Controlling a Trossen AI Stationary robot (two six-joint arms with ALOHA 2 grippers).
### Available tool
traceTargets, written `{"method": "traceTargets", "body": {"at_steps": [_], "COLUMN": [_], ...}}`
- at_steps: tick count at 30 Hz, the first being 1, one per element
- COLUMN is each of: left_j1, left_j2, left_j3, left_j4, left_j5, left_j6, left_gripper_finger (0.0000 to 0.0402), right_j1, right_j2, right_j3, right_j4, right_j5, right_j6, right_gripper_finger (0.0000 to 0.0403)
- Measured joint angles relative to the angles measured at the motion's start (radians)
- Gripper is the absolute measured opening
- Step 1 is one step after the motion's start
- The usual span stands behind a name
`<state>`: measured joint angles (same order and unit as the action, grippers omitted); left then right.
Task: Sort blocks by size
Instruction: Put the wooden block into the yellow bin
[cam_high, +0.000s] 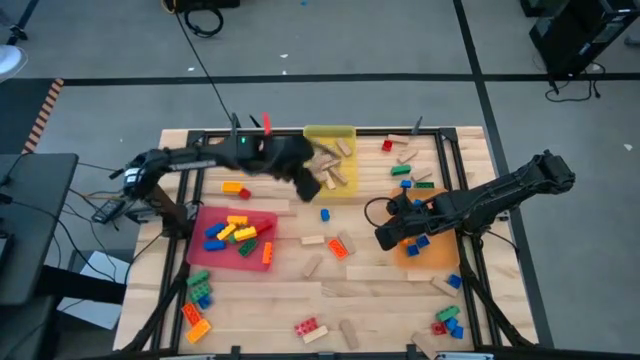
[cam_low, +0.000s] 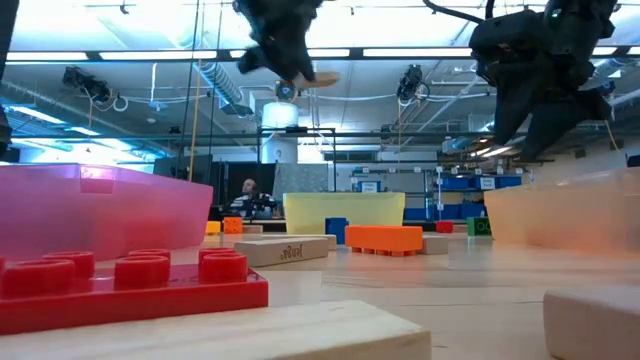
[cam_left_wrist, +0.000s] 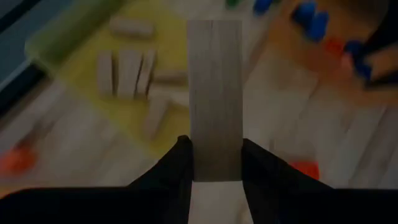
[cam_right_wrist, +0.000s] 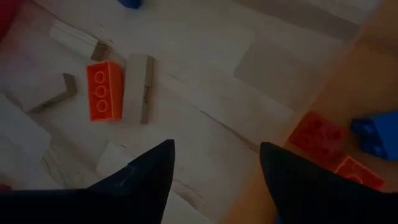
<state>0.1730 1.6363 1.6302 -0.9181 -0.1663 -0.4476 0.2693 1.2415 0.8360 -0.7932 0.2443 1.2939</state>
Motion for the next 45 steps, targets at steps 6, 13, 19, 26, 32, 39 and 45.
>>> {"method": "traceTargets", "body": {"at_steps": [6,13,19,26,32,39,45], "left_j1": [0.129,0.207,0.244,0.257,0.261,0.26,0.237], "left_j2": [0.105,0.304,0.472,0.531,0.53,0.525,0.483], "left_j3": [0.0,0.074,0.186,0.206,0.206,0.206,0.235], "left_j4": [0.157,0.142,0.052,0.006,0.008,0.004,-0.063], "left_j5": [0.134,0.221,0.224,0.222,0.186,0.179,0.157], "left_j6": [0.105,0.239,0.272,0.29,0.288,0.288,0.283], "left_gripper_finger": [0.0116,0.0117,0.0118,0.0136,0.0165,0.0198,0.0192], "right_j1": [-0.02,-0.032,-0.039,-0.046,-0.047,-0.046,-0.046], "right_j2": [0.0,0.0,0.0,0.0,0.0,0.0,0.0], "right_j3": [0.0,0.0,0.0,0.0,0.0,0.0,0.0], "right_j4": [0.007,0.008,0.007,0.007,0.007,0.007,0.007], "right_j5": [0.0,-0.01,-0.01,-0.008,-0.006,-0.005,-0.003], "right_j6": [-0.042,-0.008,0.055,0.118,0.126,0.127,0.1], "right_gripper_finger": [0.0247,0.0249,0.0245,0.0245,0.024,0.0239,0.0237]}}
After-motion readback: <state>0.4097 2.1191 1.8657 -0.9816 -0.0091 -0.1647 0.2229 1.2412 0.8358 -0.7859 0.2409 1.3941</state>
